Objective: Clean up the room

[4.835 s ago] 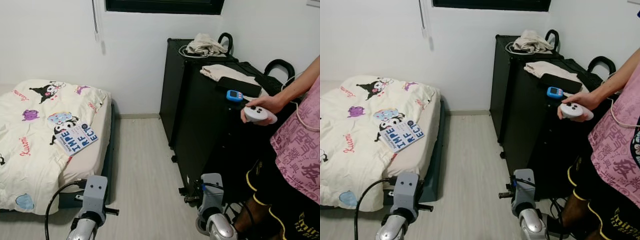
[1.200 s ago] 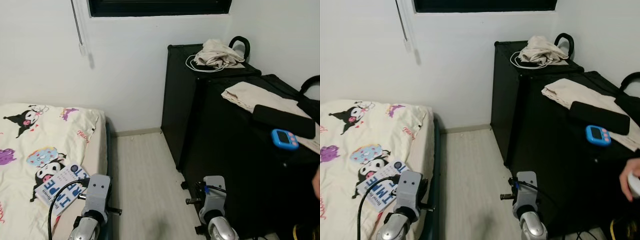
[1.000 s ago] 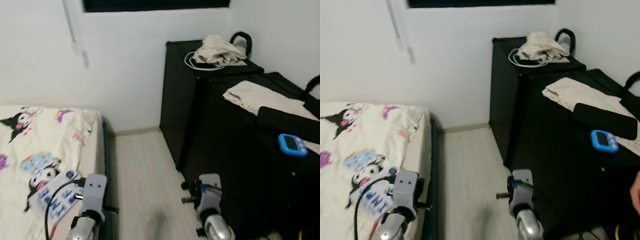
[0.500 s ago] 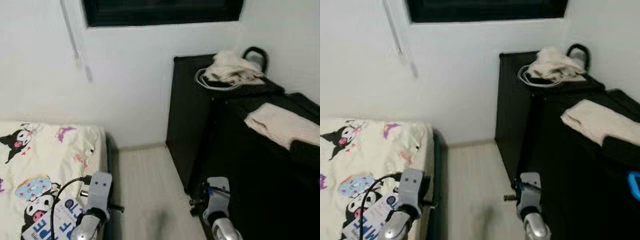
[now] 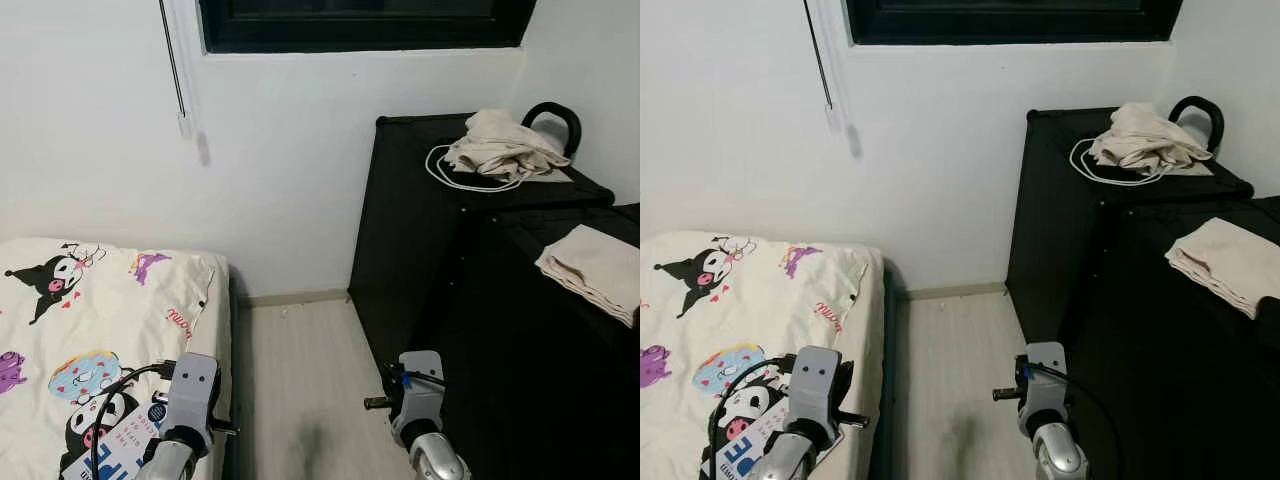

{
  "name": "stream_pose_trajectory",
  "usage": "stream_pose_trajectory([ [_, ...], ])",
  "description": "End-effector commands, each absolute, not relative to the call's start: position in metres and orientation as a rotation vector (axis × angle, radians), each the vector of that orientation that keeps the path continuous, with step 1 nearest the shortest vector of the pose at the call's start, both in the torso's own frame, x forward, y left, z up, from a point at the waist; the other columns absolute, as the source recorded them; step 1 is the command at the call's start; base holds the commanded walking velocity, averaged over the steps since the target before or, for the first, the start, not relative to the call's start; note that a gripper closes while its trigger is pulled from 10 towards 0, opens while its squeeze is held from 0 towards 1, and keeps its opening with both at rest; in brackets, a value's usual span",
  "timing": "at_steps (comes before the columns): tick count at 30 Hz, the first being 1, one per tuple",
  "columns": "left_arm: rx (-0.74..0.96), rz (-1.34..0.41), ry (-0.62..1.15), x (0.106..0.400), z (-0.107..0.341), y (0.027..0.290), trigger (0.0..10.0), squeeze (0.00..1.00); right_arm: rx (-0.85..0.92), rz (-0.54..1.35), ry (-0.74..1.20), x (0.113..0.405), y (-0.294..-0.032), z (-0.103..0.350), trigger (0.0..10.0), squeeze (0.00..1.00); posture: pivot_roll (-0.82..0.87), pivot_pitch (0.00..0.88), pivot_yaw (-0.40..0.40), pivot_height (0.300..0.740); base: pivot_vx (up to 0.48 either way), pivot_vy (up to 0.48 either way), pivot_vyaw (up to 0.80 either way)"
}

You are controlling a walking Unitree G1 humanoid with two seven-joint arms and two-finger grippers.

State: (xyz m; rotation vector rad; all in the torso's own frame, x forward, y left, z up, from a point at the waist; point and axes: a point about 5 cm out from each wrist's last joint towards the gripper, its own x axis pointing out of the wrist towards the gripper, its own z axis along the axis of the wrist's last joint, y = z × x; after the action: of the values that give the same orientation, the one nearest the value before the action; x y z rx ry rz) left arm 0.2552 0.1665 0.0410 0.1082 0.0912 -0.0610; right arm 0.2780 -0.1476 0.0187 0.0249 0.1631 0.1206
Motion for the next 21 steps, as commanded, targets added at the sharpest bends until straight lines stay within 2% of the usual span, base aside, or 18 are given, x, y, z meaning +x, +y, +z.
stream_pose_trajectory([
  [1,0.11,-0.063,0.097,0.2516,0.0394,0.1651,10.0,0.0,0.031,0.116,0.202,0.2728,-0.1496,0.0116,10.0,0.0,-0.01,0.107,-0.049,0.74,0.0,0.0,0.0],
  [3,0.111,-0.063,0.099,0.2514,0.0391,0.1646,10.0,0.0,0.031,0.116,0.203,0.2728,-0.1499,0.0115,10.0,0.0,-0.01,0.108,-0.048,0.74,0.0,-0.176,0.0],
  [16,0.115,-0.069,0.11,0.252,0.0381,0.1629,10.0,0.0,0.033,0.111,0.206,0.2724,-0.1504,0.0109,10.0,0.0,-0.01,0.113,-0.043,0.74,0.0,-0.432,0.0],
  [19,0.123,-0.078,0.156,0.2523,0.0349,0.1641,10.0,0.0,0.036,0.112,0.208,0.2723,-0.15,0.0108,10.0,0.0,-0.01,0.114,-0.044,0.74,0.0,0.0,0.0],
  [21,0.11,-0.062,0.174,0.2528,0.0332,0.166,10.0,0.0,0.037,0.112,0.207,0.2723,-0.1499,0.0109,10.0,0.0,-0.01,0.114,-0.044,0.74,0.0,0.48,0.0],
])
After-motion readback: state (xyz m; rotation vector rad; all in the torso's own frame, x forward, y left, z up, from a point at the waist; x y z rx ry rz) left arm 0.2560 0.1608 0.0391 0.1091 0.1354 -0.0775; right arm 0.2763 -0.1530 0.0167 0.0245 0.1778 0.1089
